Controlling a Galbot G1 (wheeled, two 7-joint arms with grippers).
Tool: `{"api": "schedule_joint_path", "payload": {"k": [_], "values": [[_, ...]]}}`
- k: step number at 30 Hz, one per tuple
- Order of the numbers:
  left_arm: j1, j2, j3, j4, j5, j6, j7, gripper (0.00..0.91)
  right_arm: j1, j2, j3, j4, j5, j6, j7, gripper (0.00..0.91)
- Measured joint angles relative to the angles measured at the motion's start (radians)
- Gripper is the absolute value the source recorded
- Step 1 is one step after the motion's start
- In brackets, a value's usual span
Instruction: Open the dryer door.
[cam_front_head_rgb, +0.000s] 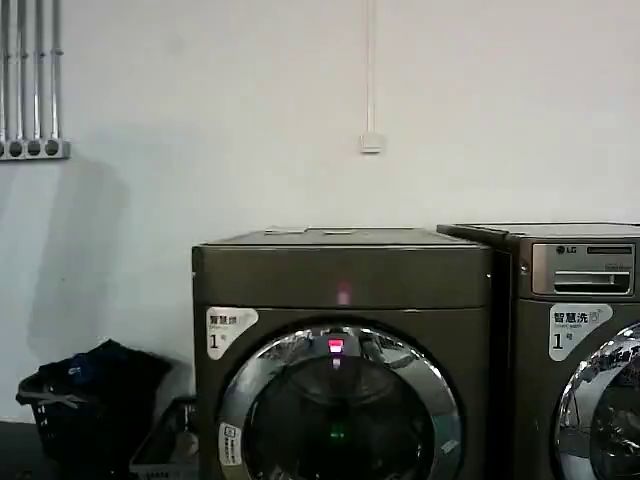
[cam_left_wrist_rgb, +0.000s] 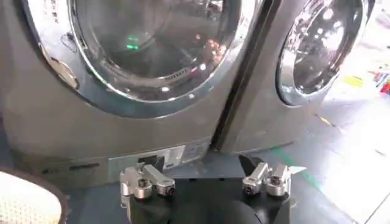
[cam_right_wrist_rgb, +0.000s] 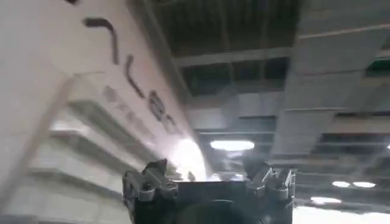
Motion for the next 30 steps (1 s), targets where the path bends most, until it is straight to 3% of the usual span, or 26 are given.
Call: {"api": "schedule_joint_path", "payload": {"k": [8,17,21,30], "values": [[0.028,-0.026,-0.035,-0.010,0.002,0.000,-0.004,0.907,0.021,-0.026,-0.302,0.154,-0.029,0.070,-0.012,0.907],[0.088,-0.065,-0.087,-0.047,0.008,0.000,-0.005,0.907,0.075,-0.093,-0.641,0.252,-0.065,0.068,-0.056,0.907],[0.119,-0.084,-0.109,-0.064,0.008,0.000,-0.005,0.907,0.119,-0.136,-0.804,0.266,-0.079,0.070,-0.062,0.907],[0.192,-0.118,-0.166,-0.084,0.013,0.000,-0.006,0.907,0.260,-0.275,-1.135,0.225,-0.013,0.129,-0.171,0.907]]}}
